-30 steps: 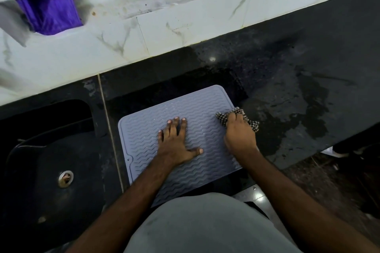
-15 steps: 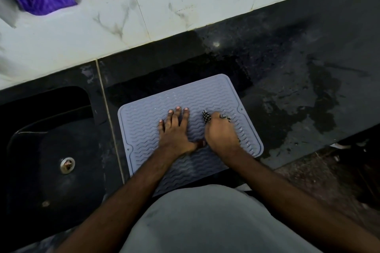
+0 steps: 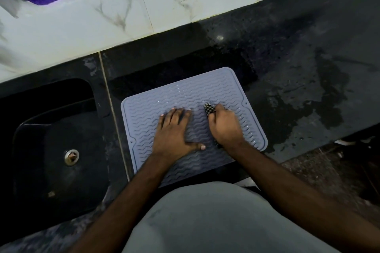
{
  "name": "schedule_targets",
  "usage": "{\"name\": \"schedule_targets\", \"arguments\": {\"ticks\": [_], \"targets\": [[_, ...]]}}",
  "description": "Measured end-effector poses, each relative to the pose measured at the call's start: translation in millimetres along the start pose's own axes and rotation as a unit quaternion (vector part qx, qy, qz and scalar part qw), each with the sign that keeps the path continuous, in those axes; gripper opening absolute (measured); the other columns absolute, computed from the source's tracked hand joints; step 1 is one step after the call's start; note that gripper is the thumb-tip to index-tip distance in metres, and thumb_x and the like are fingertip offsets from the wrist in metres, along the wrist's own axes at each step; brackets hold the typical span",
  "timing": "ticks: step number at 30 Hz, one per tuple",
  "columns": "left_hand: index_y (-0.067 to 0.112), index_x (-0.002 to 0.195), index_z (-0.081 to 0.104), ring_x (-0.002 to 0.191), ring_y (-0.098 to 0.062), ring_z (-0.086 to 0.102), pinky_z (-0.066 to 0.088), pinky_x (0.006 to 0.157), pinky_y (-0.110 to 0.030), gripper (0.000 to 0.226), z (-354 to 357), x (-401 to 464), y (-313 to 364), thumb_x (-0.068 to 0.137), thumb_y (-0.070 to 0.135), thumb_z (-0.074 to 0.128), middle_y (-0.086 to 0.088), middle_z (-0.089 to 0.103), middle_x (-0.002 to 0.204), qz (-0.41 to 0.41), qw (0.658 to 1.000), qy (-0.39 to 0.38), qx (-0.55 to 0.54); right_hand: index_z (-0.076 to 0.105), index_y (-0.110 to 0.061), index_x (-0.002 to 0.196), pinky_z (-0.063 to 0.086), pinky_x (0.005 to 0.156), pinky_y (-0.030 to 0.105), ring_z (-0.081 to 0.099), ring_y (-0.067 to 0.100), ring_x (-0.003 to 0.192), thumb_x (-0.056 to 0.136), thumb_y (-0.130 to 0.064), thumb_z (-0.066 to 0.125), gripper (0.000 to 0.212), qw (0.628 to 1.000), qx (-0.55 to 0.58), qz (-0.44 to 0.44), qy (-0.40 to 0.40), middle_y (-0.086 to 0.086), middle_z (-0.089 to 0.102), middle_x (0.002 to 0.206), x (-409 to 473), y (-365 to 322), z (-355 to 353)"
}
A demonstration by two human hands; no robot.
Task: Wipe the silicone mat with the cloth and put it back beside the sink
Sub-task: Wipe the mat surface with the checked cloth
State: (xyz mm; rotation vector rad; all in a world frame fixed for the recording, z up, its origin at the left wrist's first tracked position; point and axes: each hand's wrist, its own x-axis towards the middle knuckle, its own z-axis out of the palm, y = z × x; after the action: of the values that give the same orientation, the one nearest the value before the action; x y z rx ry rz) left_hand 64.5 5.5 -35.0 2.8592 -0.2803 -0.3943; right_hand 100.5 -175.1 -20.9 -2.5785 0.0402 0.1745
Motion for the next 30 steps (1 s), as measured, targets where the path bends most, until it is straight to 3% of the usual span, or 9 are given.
{"name": "schedule_targets", "arguments": {"ticks": [3,7,11,16,19,23,26,30], "targets": [[0.03,0.161,0.003,0.155,-0.022,-0.006,-0.004,0.125,-0.048,0.132,8.0,-3.1,-3.5,0.057,0.1,0.046,0.001,0.003,0.169,-0.01,1.0,-0.02,-0.018,0.056,-0.003,0.105,0.057,0.07,0.042,0.066,0.032,0.075,0.099,-0.025,0.043,0.026,1.0,-0.002,-0.001,0.002,0.015,0.067,0.083,-1.2,-1.1,2.2],[0.031,0.161,0.004,0.155,-0.02,-0.005,-0.003,0.125,-0.048,0.136,9.9,-0.3,-4.6,0.053,0.098,0.054,0.003,0.004,0.169,-0.015,0.999,-0.026,-0.036,0.055,-0.004,0.11,0.058,0.072,0.045,0.067,0.033,0.079,0.099,-0.028,0.043,0.029,0.999,-0.03,0.013,0.001,0.016,0.068,0.087,-6.1,-9.9,8.2],[0.027,0.161,0.007,0.155,-0.021,-0.004,-0.002,0.125,-0.048,0.129,12.4,1.2,-3.6,0.057,0.091,0.05,0.003,0.002,0.169,-0.021,0.999,-0.017,-0.027,0.057,0.001,0.112,0.052,0.073,0.041,0.067,0.037,0.083,0.099,-0.024,0.042,0.031,0.999,-0.014,-0.039,-0.003,0.023,0.069,0.092,-15.5,-29.5,21.5],[0.023,0.161,0.004,0.155,-0.021,-0.006,-0.003,0.125,-0.047,0.129,10.9,-0.9,-4.7,0.056,0.091,0.039,0.002,-0.003,0.169,-0.023,0.999,-0.027,-0.033,0.061,0.003,0.104,0.05,0.067,0.042,0.065,0.039,0.073,0.09,-0.027,0.032,0.043,0.997,0.054,-0.056,0.015,0.026,0.068,0.084,-14.1,-29.9,30.9],[0.024,0.162,0.005,0.155,-0.021,-0.006,-0.003,0.125,-0.047,0.129,7.8,-7.1,-4.9,0.06,0.093,0.046,0.001,-0.003,0.169,-0.015,0.999,-0.019,-0.03,0.062,0.002,0.108,0.05,0.065,0.04,0.065,0.037,0.071,0.091,-0.023,0.035,0.041,0.996,0.067,-0.058,0.031,0.025,0.068,0.083,-13.3,-23.2,28.8],[0.025,0.161,0.008,0.155,-0.02,-0.005,0.002,0.125,-0.05,0.134,7.8,-41.2,-17.2,0.056,0.102,0.043,0.0,0.0,0.169,-0.072,0.996,0.021,-0.058,0.061,0.001,0.111,0.049,0.056,0.036,0.06,0.03,0.059,0.093,-0.023,0.034,0.04,0.995,0.056,-0.075,0.033,0.018,0.066,0.072,-16.3,-24.2,30.9],[0.027,0.161,0.004,0.155,-0.017,-0.007,0.0,0.125,-0.049,0.135,12.9,-58.9,-27.7,0.057,0.1,0.047,0.002,-0.002,0.169,-0.09,0.993,0.017,-0.069,0.061,0.002,0.108,0.035,0.052,0.026,0.053,0.023,0.054,0.096,-0.019,0.04,0.032,0.995,0.041,-0.086,0.04,0.017,0.065,0.07,-16.5,-23.9,32.7],[0.029,0.161,0.006,0.155,-0.014,-0.008,-0.003,0.125,-0.049,0.138,15.3,-52.3,-29.7,0.052,0.098,0.057,0.005,-0.001,0.169,-0.097,0.991,0.016,-0.089,0.062,0.002,0.097,0.04,0.054,0.031,0.062,0.034,0.06,0.091,-0.024,0.036,0.037,0.995,0.041,-0.065,0.063,0.022,0.065,0.071,-17.4,-31.2,36.4]]}}
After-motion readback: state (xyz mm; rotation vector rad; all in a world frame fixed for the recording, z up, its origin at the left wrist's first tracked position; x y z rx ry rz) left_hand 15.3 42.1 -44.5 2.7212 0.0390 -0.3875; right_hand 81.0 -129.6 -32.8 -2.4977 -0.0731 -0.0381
